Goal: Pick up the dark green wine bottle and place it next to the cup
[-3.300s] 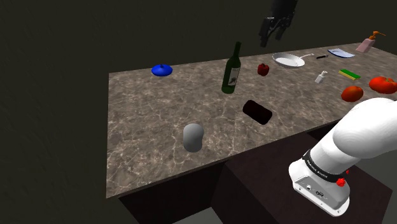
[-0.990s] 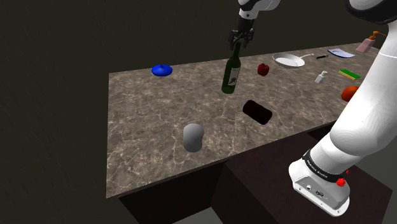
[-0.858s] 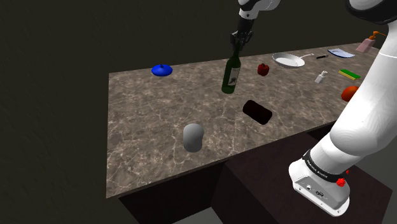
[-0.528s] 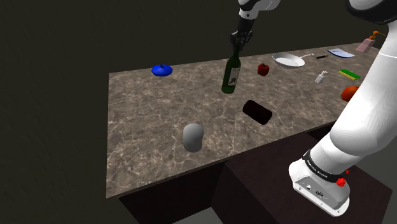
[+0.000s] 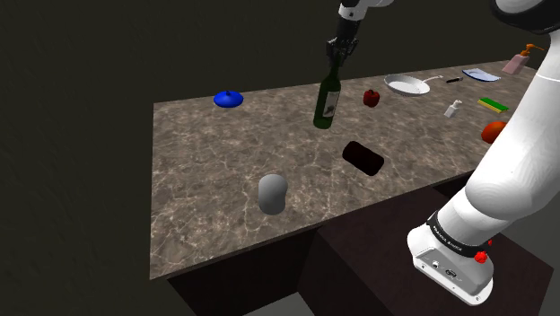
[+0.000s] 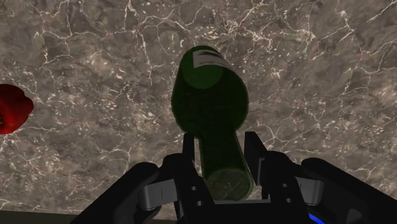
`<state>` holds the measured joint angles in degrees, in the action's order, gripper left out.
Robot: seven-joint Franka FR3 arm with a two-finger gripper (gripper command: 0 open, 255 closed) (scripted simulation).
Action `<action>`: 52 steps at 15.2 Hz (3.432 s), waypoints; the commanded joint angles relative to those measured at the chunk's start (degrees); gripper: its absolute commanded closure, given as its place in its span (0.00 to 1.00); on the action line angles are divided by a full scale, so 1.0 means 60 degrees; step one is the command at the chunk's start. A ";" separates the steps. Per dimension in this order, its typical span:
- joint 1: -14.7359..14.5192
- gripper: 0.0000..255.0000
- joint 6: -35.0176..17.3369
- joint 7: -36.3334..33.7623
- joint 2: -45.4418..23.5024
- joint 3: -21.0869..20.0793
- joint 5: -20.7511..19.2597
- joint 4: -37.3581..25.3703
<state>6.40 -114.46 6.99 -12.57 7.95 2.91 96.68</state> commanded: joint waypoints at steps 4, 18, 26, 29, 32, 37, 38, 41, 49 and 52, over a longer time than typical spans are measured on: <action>0.0006 1.00 0.0629 -0.0020 0.0073 0.0009 -0.0019 -0.0560; 0.0046 1.00 0.2468 -0.0053 -0.0026 0.0027 -0.0020 -0.2497; 0.0102 1.00 0.3643 -0.0055 -0.0342 0.0039 0.0025 -0.3985; -0.0105 1.00 0.3859 -0.0334 0.0156 -0.0046 -0.0087 -0.3714; -0.0401 1.00 0.4089 -0.0775 0.0883 -0.0210 -0.0244 -0.3231; -0.0852 1.00 0.4630 -0.1552 0.1897 -0.0559 -0.0443 -0.2771; -0.0937 1.00 0.4758 -0.1713 0.2070 -0.0639 -0.0473 -0.2727; -0.1182 1.00 0.5176 -0.2207 0.2531 -0.0899 -0.0542 -0.2684; -0.1818 1.00 0.6503 -0.3613 0.3294 -0.1698 -0.0615 -0.3233; -0.2058 1.00 0.7076 -0.4186 0.3384 -0.2043 -0.0622 -0.3705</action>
<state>-5.52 -73.28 -17.03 7.38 -3.70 -0.81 75.31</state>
